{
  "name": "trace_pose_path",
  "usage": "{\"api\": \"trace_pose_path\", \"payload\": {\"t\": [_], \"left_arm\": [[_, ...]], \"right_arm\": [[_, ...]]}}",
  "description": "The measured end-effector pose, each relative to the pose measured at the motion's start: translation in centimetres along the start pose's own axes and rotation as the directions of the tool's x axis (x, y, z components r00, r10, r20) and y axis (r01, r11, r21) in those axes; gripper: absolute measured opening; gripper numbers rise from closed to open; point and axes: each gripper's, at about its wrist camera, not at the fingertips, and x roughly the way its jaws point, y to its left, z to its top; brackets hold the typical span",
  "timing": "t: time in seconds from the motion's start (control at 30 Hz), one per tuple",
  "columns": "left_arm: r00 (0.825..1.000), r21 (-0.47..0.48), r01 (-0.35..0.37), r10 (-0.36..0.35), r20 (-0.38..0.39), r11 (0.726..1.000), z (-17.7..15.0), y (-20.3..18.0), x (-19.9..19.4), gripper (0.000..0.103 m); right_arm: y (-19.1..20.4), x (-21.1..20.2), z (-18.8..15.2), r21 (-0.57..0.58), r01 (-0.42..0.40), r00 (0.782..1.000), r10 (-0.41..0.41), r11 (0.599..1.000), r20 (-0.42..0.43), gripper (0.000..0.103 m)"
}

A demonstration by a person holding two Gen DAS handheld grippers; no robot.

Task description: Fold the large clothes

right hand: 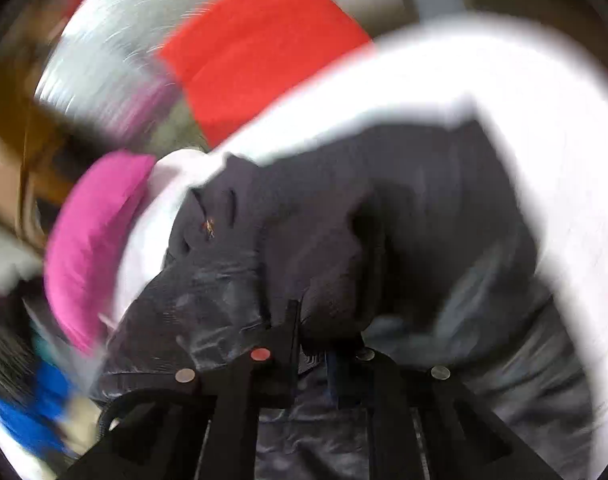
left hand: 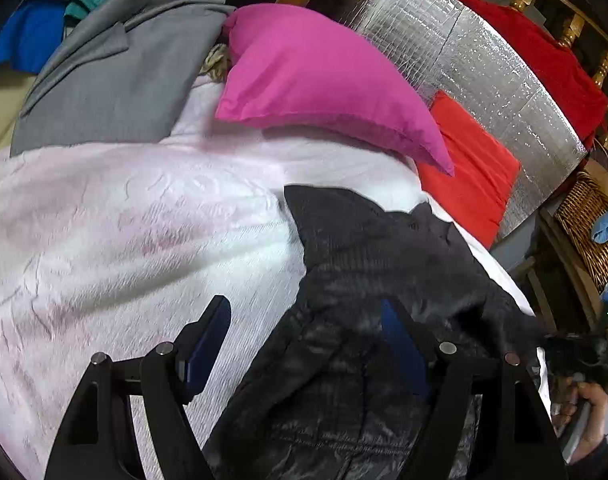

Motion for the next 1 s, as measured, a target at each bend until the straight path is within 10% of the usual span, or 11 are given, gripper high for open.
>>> {"api": "trace_pose_path", "payload": {"t": [0.17, 0.33, 0.43, 0.73, 0.83, 0.93, 1.0], "left_arm": [[0.999, 0.023, 0.000, -0.001, 0.036, 1.000, 1.7, -1.6, 0.2, 0.078], [0.993, 0.165, -0.097, 0.108, -0.054, 0.981, 1.0, -5.2, 5.0, 0.078], [0.955, 0.260, -0.166, 0.221, -0.196, 0.951, -0.9, -5.2, 9.6, 0.081], [0.991, 0.183, -0.127, 0.132, -0.017, 0.975, 1.8, -6.5, 4.5, 0.082], [0.996, 0.236, -0.083, 0.088, -0.008, 0.968, 1.6, -9.3, 4.3, 0.082], [0.995, 0.347, -0.081, 0.095, -0.024, 0.934, -0.4, -11.9, 6.1, 0.083], [0.975, 0.418, -0.123, 0.189, -0.120, 0.900, -2.2, -12.6, 9.4, 0.083]], "right_arm": [[1.1, -5.8, 0.2, -0.194, 0.121, 0.975, -0.080, 0.974, 0.206, 0.012], [-3.2, 0.1, -2.5, -0.151, 0.158, 0.987, -0.154, 0.976, 0.033, 0.012], [-5.5, 1.9, -3.6, -0.072, 0.116, 0.993, -0.118, 0.991, -0.024, 0.012], [-6.6, -0.6, -3.5, -0.065, 0.041, 0.996, -0.046, 0.997, -0.072, 0.014], [-6.8, -0.3, -3.5, -0.051, 0.051, 0.992, -0.056, 0.997, -0.112, 0.023], [-6.6, -0.9, -3.3, -0.055, 0.047, 0.993, -0.053, 0.997, -0.109, 0.064], [-6.5, -1.8, -2.9, -0.062, 0.069, 0.995, -0.073, 0.996, -0.075, 0.070]]}}
